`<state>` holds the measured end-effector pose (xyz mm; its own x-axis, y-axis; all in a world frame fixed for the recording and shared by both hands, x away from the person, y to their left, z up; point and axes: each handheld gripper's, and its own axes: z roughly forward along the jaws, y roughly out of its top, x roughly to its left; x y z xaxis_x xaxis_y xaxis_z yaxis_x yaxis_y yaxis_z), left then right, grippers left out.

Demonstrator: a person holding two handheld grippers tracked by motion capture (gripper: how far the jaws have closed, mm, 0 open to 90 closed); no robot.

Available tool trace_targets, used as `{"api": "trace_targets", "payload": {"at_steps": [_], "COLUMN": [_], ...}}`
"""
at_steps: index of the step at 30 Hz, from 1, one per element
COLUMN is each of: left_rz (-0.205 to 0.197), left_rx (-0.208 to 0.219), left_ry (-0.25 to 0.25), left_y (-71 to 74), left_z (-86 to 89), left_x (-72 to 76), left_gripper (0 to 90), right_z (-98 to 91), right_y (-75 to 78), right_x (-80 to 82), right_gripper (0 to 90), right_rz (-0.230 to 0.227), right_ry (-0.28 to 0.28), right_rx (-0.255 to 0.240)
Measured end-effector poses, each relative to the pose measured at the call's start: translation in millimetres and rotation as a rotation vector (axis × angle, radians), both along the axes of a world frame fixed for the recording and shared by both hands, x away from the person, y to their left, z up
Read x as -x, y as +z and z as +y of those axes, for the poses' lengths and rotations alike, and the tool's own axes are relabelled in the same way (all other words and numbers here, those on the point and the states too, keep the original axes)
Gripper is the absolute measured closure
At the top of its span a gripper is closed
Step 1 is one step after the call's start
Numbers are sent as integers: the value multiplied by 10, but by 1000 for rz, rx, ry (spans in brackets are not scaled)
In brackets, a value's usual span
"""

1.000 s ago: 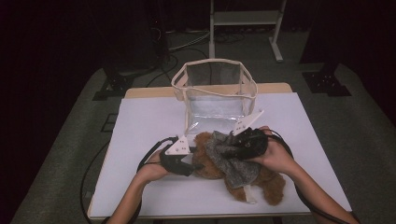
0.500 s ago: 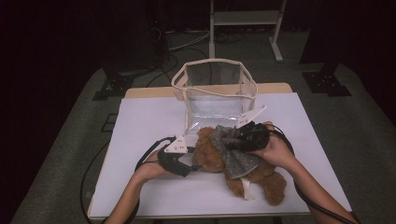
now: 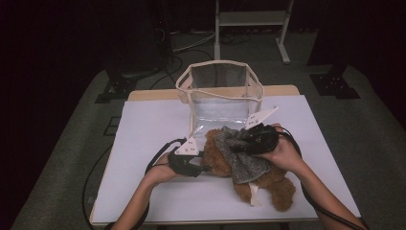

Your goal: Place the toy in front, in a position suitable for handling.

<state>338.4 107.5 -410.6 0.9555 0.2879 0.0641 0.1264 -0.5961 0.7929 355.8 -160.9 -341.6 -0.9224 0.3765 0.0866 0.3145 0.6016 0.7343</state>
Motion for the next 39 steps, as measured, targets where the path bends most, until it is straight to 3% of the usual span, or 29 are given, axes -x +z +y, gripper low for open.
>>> {"api": "trace_targets", "payload": {"at_steps": [6, 8, 10, 15, 19, 22, 24, 29, 32, 34, 39], "left_rz": [16, 16, 21, 19, 20, 32, 33, -8, -6, 6, 11], "left_rx": [-17, -11, -9, -33, -61, -40, 22, 75, 43, -14, -9], "left_ry": [-7, -7, -16, -48, -68, -78, -77, -89, -104, -128, -138], "left_y": [-28, -34, -38, -40, -14, 65, 176, 381, 377, 284, 210], "left_z": [14, 27, 37, 43, 71, 119, 164, 124, 33, -45, -56], "left_x": [17, 36, 60, 115, 128, 111, 100, 59, 30, 37, 80], "left_gripper": [483, 478, 475, 464, 436, 409, 389, 340, 335, 337, 336], "right_z": [227, 214, 137, -211, -409, -374, -327, -132, -122, -178, -442], "right_y": [-6, -9, 7, 58, 6, -105, -150, -196, -180, -155, -29], "right_x": [141, 150, 119, -58, -162, -128, -83, 128, 209, 214, 114], "right_gripper": [739, 740, 740, 739, 739, 739, 741, 742, 741, 742, 738], "right_rz": [7, 11, 17, 31, 68, 99, 113, 108, 96, 83, 63], "right_ry": [100, 98, 79, -50, -93, -70, -48, 26, 50, 37, -40], "right_rx": [5, 9, 7, 5, 0, 20, 9, 18, 12, -6, -35]}}
